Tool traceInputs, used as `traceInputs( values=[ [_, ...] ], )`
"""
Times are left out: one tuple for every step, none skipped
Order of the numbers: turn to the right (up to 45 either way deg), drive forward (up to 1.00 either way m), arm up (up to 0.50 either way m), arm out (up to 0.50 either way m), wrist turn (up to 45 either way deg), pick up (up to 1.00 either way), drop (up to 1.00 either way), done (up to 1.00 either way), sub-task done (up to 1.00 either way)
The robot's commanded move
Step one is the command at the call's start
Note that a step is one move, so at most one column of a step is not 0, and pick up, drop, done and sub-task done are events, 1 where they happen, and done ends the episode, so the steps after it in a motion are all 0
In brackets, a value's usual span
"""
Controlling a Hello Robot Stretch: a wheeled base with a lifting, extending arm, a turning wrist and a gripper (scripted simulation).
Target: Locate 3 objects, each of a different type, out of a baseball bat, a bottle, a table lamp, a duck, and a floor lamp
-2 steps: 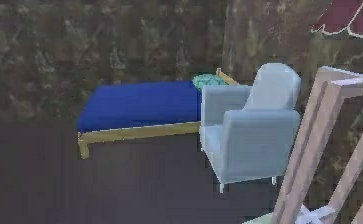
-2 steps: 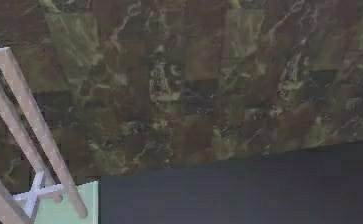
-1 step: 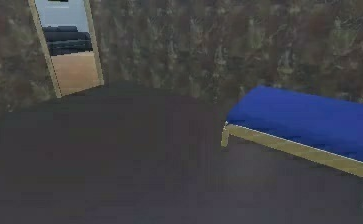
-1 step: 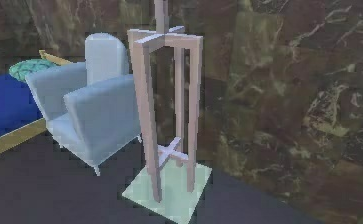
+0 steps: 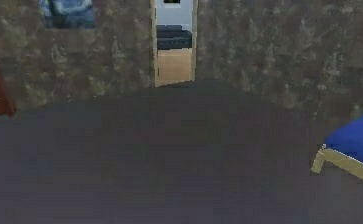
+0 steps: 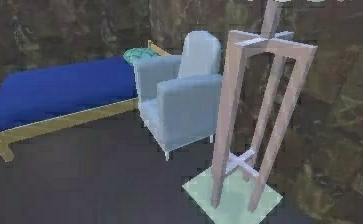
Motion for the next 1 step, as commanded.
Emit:
traceInputs(
  values=[
    [0.0,1.0,0.0,0.0,0.0,0.0,0.0,0.0,0.0]
  ],
)
